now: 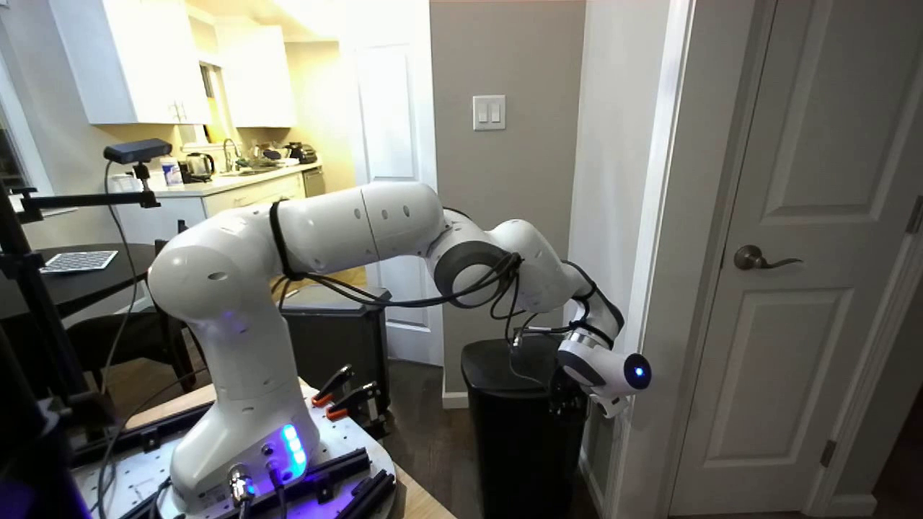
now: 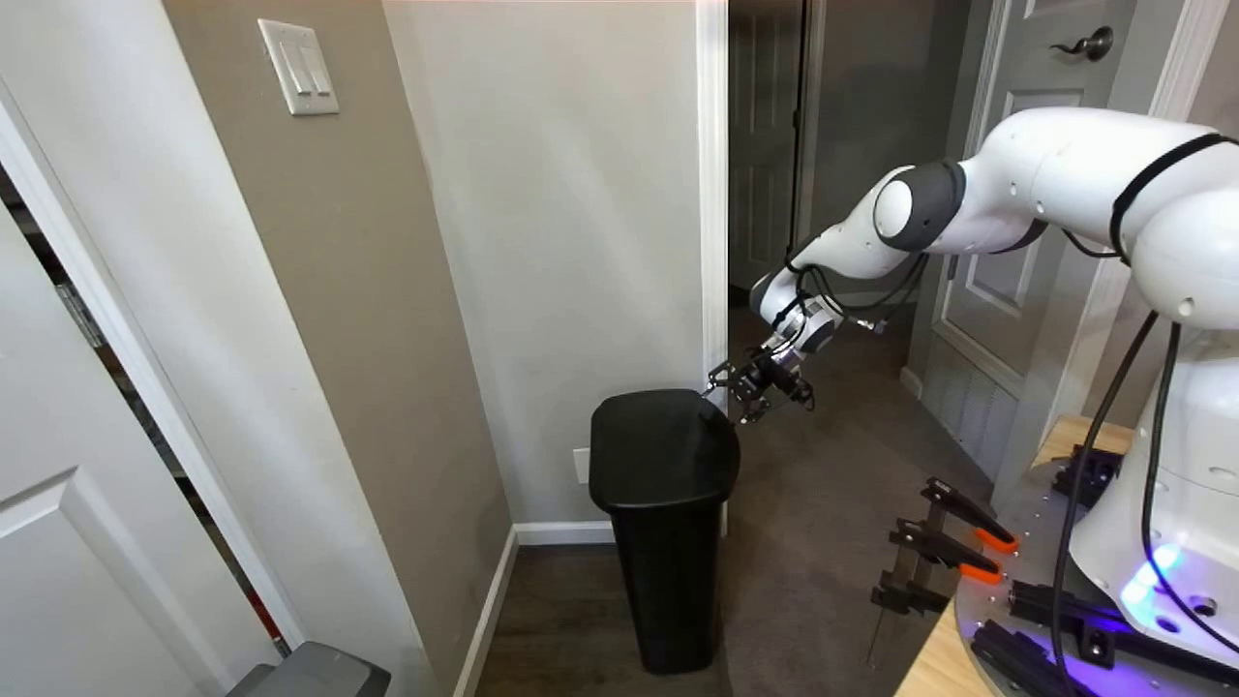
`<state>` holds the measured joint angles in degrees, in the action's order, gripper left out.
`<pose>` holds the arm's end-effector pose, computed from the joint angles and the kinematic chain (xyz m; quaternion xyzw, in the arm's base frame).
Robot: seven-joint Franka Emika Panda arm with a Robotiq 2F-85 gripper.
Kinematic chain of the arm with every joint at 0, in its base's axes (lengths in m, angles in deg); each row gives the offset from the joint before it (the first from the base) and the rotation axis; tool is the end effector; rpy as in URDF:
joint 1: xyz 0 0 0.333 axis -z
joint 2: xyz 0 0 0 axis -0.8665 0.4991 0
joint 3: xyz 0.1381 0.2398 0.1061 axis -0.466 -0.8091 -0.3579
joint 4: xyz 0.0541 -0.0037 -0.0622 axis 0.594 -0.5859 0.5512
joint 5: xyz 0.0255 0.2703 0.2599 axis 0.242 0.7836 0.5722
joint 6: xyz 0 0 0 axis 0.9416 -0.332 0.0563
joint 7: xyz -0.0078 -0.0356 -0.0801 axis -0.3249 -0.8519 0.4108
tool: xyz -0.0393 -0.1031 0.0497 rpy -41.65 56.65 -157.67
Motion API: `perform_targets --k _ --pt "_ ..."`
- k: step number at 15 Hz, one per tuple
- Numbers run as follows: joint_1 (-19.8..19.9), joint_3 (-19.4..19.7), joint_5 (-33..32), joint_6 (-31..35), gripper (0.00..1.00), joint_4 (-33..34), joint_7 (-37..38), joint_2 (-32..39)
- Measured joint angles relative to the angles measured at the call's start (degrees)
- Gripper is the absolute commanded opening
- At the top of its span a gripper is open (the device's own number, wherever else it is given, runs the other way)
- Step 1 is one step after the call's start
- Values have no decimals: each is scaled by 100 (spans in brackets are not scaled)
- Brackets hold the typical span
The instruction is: Open the lid of the black bin
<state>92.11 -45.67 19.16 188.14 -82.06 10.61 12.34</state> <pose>0.6077 -0.2420 -0.0784 -0.7902 0.4409 -0.0171 0.4254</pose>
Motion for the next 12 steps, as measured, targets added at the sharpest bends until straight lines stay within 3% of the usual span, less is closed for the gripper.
perform_targets --k 6,12 --pt "74 -265 45 0 100 -106 -601 -161" --pt "64 -464 45 211 100 -994 -1135 -964"
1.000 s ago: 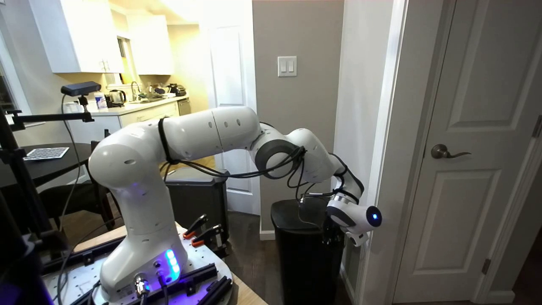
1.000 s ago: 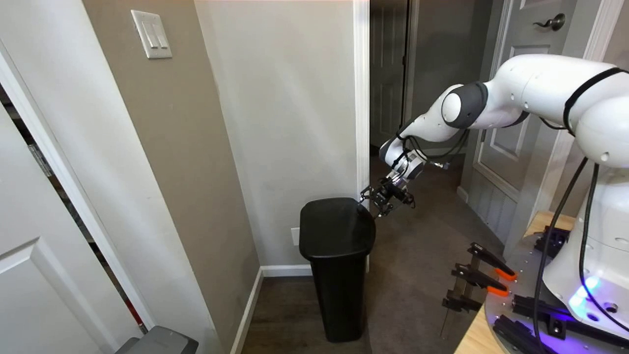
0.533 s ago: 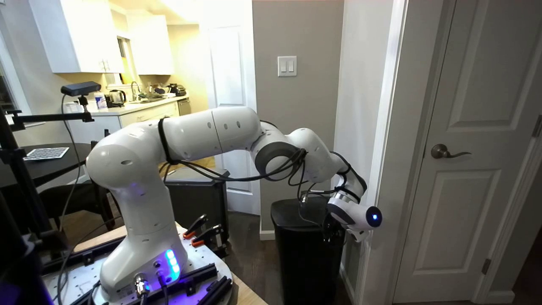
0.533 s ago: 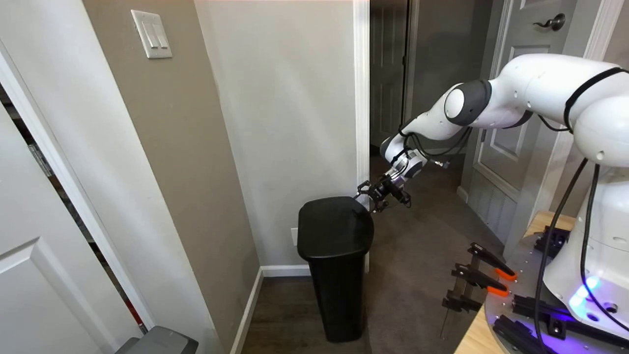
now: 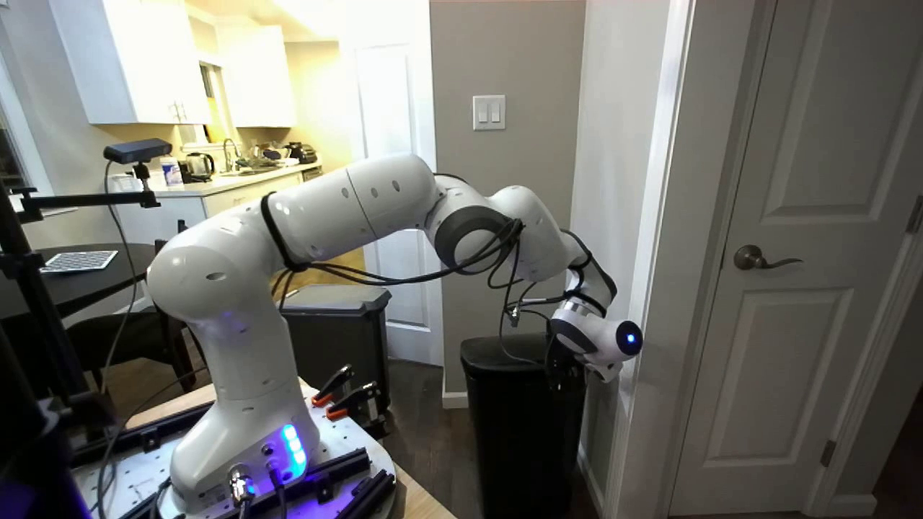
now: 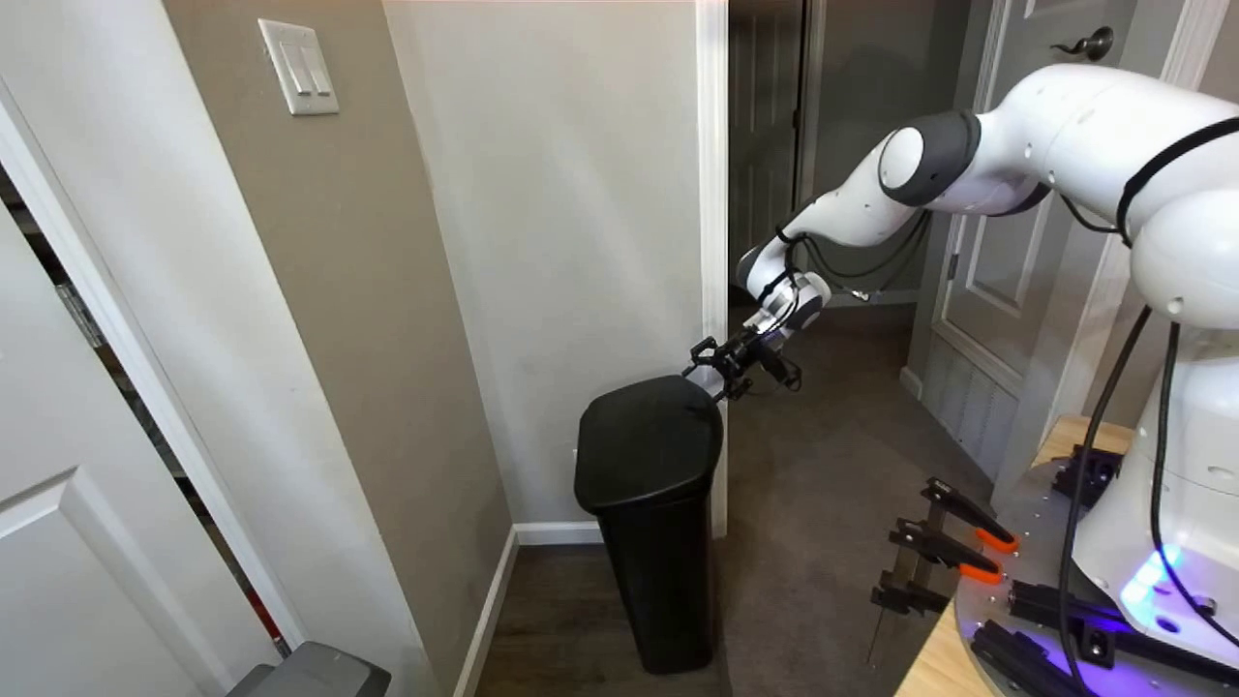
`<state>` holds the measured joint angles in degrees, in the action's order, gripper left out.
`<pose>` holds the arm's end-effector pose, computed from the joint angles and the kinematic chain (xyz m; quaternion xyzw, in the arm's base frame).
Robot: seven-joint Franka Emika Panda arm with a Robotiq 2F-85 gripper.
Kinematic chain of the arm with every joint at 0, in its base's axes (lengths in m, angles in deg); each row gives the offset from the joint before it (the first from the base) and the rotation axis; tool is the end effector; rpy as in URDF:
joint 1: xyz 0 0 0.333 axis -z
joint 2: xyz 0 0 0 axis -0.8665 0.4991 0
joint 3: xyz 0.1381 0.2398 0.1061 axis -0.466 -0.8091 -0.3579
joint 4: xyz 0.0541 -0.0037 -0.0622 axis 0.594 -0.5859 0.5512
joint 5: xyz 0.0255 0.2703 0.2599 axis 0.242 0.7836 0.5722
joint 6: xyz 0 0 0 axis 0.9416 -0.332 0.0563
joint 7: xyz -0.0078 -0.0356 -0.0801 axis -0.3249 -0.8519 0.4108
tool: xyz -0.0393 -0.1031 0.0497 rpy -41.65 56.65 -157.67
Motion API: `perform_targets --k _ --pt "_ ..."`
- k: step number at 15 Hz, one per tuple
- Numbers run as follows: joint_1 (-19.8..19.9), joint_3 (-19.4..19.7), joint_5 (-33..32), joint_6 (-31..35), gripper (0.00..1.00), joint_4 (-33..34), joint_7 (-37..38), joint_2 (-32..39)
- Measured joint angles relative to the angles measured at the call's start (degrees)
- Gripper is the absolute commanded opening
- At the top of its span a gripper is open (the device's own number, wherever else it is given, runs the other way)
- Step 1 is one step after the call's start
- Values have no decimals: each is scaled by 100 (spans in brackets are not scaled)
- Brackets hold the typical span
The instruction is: Open the lid of the black bin
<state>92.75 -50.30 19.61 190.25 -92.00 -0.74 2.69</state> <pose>0.6279 -0.2086 -0.0175 -0.8238 0.3473 -0.0657 0.4431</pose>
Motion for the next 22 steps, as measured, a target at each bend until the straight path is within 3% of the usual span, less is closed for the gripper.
perform_targets --k 6,13,22 --pt "-149 122 73 -37 100 -763 -51 -747" --pt "-638 451 152 30 100 -1440 -99 -1425" --pt "-2204 1094 -178 821 100 -2441 519 -2878"
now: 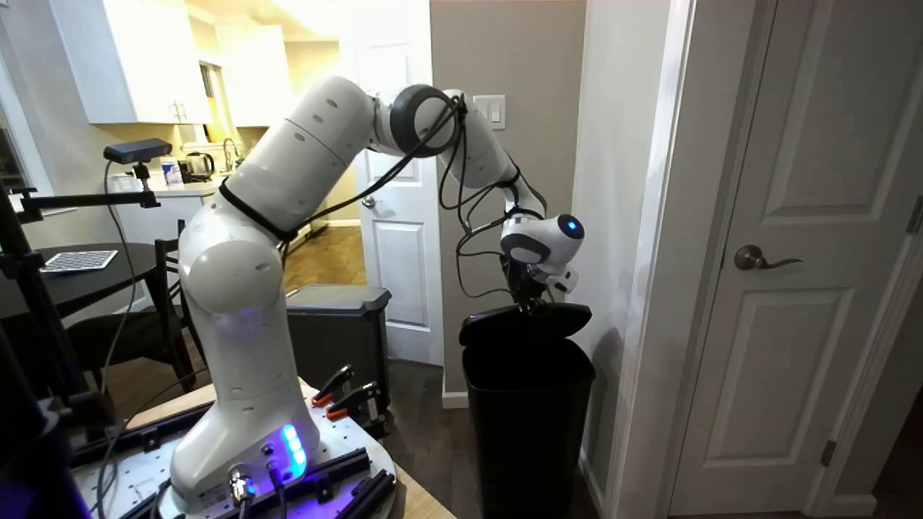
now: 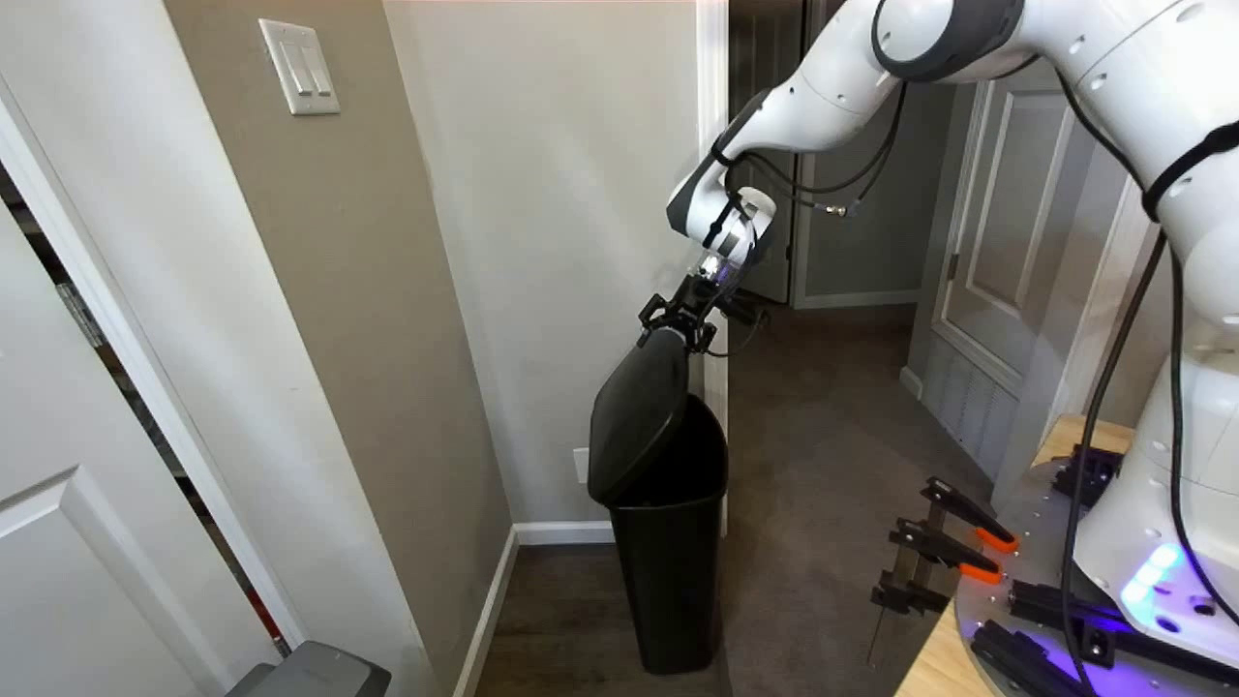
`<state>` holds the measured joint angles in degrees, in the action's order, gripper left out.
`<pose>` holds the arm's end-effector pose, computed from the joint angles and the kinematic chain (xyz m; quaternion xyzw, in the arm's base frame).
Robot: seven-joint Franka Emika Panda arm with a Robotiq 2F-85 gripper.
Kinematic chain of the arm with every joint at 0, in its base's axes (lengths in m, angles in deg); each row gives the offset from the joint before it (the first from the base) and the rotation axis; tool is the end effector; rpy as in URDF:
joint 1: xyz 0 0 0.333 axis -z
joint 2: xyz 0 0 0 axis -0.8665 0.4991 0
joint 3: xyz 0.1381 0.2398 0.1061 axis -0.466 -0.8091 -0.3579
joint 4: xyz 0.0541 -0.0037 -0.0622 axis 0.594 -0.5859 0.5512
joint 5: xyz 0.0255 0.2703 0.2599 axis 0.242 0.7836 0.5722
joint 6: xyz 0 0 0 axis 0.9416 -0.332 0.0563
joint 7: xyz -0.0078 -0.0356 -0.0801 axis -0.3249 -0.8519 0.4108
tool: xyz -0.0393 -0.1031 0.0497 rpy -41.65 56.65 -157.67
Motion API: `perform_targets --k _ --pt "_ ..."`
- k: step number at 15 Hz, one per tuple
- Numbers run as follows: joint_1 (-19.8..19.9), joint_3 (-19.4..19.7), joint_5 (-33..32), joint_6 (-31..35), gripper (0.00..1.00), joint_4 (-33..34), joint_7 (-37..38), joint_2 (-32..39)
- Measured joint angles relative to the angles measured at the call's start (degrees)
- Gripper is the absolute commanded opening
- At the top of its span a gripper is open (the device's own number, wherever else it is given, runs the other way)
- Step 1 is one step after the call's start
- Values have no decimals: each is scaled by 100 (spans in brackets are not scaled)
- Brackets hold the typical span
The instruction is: Open the lid of the black bin
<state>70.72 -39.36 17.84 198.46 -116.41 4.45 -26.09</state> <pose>0.6386 -0.0757 0.1384 -0.9148 0.2491 -0.0618 0.3119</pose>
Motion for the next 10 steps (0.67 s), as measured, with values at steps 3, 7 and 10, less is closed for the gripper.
perform_targets --k 3,7,10 --pt "-470 157 -471 397 100 -234 612 -376" --pt "-1154 440 -1635 877 100 -289 2053 -590" --pt "-1560 591 -2673 906 100 -191 3221 -573"
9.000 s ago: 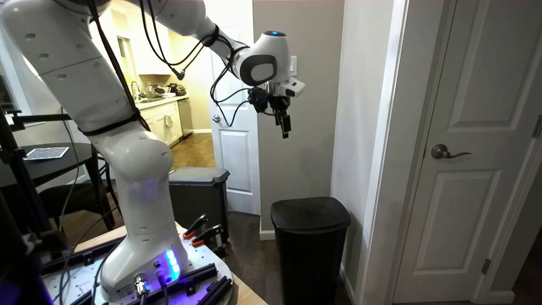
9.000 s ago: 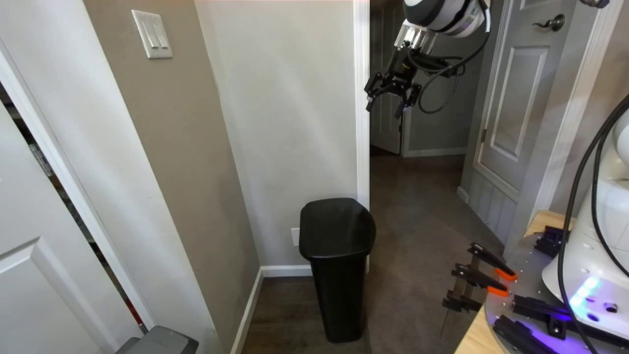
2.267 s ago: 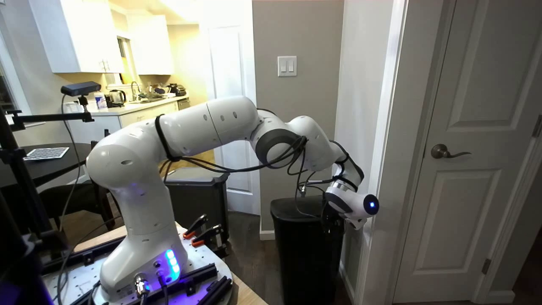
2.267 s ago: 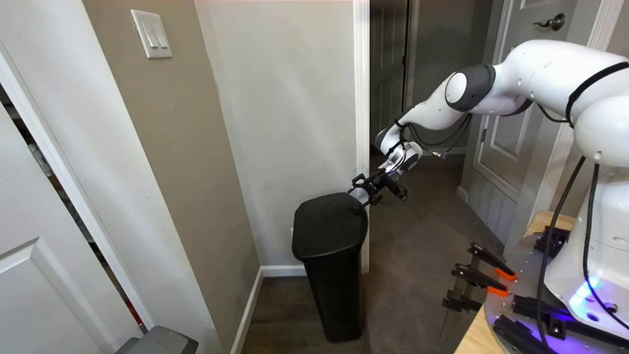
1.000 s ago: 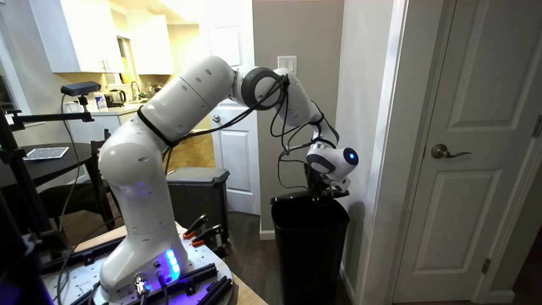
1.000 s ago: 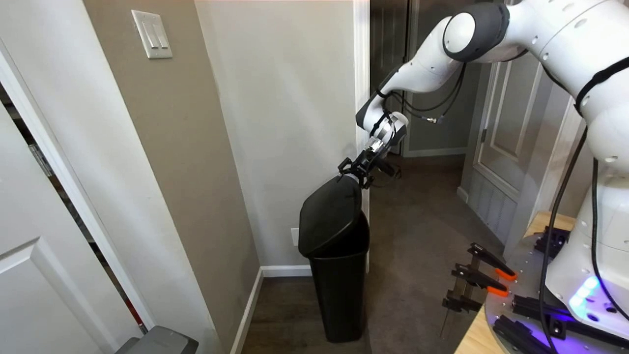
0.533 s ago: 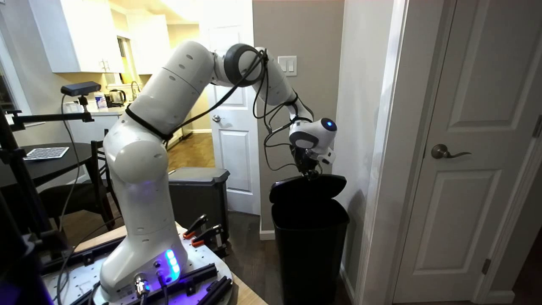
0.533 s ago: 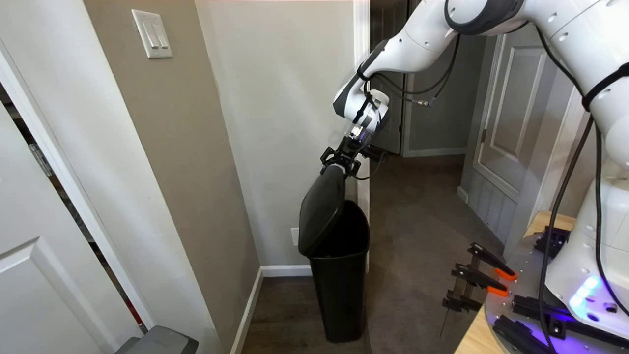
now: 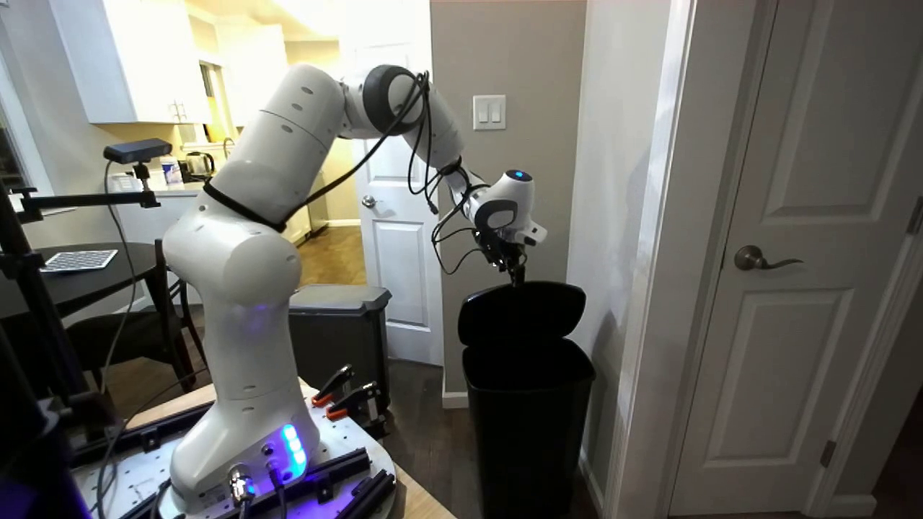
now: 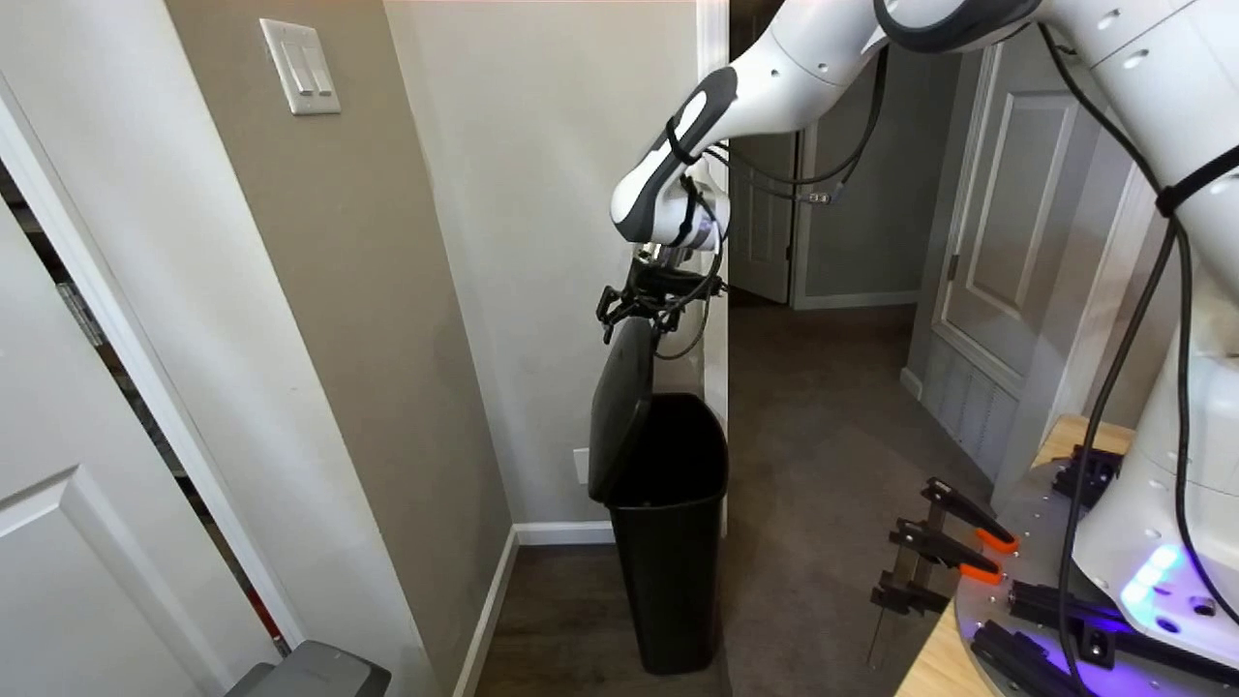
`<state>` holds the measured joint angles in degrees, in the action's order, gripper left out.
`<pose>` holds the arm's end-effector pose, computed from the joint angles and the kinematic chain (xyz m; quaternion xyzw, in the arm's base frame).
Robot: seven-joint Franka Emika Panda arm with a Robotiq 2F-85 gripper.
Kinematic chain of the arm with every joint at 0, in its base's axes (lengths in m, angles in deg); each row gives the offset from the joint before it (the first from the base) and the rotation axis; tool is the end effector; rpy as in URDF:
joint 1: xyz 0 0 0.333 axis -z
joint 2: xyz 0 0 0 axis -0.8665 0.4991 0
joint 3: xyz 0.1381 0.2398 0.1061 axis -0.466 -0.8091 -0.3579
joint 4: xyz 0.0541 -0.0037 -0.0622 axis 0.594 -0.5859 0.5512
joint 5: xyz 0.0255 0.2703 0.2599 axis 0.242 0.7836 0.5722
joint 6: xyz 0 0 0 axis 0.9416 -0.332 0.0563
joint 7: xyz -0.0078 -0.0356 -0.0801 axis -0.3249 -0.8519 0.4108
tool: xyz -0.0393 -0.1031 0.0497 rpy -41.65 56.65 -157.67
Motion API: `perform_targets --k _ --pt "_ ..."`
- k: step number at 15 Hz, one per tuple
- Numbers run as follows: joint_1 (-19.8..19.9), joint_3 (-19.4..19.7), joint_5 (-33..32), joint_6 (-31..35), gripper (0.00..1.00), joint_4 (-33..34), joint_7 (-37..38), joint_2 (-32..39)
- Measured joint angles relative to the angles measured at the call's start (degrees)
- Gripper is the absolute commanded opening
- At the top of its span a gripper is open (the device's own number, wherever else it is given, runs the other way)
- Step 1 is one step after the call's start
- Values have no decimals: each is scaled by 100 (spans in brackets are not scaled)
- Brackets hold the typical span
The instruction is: Open the lid of the black bin
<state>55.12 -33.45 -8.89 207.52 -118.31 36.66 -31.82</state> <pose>0.6604 0.0225 0.2008 -0.9517 0.2575 -0.0774 0.1481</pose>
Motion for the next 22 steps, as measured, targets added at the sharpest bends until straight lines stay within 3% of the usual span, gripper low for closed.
perform_targets --k 4,8,15,22 --pt "-325 77 -1038 -46 100 315 1111 170" --pt "-569 169 -1567 -218 100 710 1691 355" --pt "-908 385 -2152 -686 100 1504 2407 722" --pt "-1031 332 -2322 -1577 100 2974 2610 1508"
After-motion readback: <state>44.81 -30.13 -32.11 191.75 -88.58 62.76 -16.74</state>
